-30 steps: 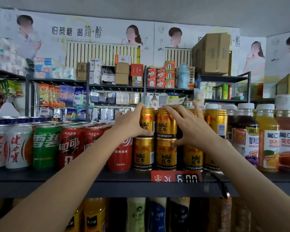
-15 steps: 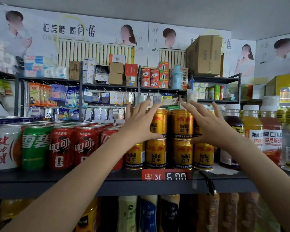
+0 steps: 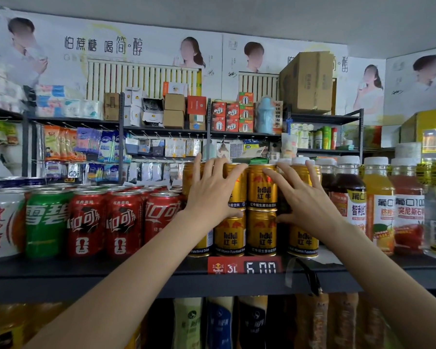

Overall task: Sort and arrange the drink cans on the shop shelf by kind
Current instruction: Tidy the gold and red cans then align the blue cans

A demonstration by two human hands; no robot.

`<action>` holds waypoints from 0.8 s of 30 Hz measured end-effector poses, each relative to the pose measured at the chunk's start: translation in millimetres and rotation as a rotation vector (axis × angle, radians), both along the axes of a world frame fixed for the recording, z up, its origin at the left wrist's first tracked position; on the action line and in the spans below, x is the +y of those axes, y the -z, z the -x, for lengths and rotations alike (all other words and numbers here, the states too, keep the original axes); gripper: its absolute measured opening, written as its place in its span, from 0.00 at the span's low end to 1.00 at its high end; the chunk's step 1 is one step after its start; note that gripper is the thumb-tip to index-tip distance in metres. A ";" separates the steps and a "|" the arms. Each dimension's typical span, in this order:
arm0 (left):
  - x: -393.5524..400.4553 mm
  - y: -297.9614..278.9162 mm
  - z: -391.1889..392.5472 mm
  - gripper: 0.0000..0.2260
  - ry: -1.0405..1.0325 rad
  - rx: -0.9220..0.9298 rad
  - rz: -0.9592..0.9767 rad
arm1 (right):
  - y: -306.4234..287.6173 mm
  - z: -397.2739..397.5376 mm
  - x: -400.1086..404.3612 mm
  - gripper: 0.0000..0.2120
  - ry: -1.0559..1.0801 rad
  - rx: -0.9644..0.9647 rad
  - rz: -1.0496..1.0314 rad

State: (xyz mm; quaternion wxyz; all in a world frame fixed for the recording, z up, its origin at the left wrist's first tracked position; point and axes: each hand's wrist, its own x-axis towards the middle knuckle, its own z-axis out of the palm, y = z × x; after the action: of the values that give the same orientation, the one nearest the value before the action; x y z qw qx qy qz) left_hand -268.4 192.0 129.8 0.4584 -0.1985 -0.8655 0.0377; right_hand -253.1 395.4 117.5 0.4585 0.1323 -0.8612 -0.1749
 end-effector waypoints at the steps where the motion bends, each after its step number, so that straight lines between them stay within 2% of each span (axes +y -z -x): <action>1: 1.3 0.8 0.1 0.45 -0.008 0.004 -0.002 | -1.4 -0.4 -2.4 0.54 0.000 -0.007 0.003; 4: 2.7 2.0 1.5 0.45 -0.022 0.012 -0.004 | -2.8 -1.4 -5.5 0.52 -0.018 -0.026 0.000; 6: 2.8 2.4 1.5 0.45 -0.022 0.009 -0.008 | -4.8 -3.9 -2.0 0.50 -0.073 -0.050 0.071; 11: 15.3 0.1 -5.2 0.45 0.026 0.007 -0.028 | -14.3 -15.4 25.8 0.45 -0.180 -0.031 0.534; 15: 38.6 -6.9 -6.0 0.47 0.071 -0.004 0.015 | -3.4 -19.0 41.8 0.48 -0.256 -0.223 0.763; 20: 53.2 -4.0 1.5 0.49 0.003 0.003 0.051 | 12.3 -7.3 49.3 0.56 -0.314 -0.324 0.803; 24: 52.9 -1.2 5.6 0.49 -0.011 0.042 0.056 | 19.1 0.5 45.8 0.57 -0.398 -0.329 0.891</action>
State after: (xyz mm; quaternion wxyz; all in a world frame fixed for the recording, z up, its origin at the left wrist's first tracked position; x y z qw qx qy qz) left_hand -274.0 244.9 131.0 0.4704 -0.2055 -0.8554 0.0687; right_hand -253.6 441.2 98.4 0.3532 0.1111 -0.8711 0.3226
